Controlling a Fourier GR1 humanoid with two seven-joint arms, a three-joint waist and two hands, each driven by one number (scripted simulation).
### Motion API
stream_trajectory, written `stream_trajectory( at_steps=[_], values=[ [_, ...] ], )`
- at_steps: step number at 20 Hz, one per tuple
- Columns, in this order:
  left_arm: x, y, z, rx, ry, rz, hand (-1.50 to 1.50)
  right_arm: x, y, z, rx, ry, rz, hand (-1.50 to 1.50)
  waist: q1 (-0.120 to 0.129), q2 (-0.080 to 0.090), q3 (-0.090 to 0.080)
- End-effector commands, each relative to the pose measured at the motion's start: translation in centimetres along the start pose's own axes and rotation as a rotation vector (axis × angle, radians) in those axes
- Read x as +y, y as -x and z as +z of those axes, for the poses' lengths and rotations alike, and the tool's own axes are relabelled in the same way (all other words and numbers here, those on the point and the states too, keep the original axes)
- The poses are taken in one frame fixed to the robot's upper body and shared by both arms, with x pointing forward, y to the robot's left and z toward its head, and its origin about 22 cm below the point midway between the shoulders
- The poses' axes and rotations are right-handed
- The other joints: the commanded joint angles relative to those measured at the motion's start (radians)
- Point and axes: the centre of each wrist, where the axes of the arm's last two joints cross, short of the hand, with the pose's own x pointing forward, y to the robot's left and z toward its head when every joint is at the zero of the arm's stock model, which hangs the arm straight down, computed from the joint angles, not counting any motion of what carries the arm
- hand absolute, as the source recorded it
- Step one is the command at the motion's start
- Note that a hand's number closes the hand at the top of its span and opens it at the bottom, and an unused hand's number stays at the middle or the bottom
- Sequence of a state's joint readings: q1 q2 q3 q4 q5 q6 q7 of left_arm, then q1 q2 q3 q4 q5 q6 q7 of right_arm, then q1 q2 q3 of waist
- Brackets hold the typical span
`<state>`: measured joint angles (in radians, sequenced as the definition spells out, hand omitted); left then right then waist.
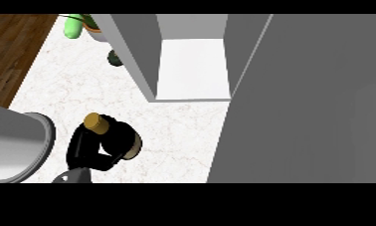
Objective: Pick up the wine, place it into the cabinet and close the cabinet
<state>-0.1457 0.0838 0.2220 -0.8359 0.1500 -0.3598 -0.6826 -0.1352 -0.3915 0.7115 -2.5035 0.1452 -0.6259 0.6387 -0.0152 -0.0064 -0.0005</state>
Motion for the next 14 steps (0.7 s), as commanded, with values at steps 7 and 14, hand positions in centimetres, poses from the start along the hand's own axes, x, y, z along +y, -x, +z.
stream_trajectory(
  at_steps=[7, 14],
  values=[
    [1.8, -1.4, -1.0, -0.003, 0.086, -0.098, 1.5, -1.3, -3.4, 2.9, -0.12, 0.032, 0.001, -1.5, -0.006, 0.003, -0.001],
    [-1.9, -1.7, -1.0, 0.008, 0.224, -0.024, 1.5, -0.8, -1.7, 2.6, -0.093, 0.047, 0.009, -1.5, 0.009, -0.001, 0.001]
  ],
)
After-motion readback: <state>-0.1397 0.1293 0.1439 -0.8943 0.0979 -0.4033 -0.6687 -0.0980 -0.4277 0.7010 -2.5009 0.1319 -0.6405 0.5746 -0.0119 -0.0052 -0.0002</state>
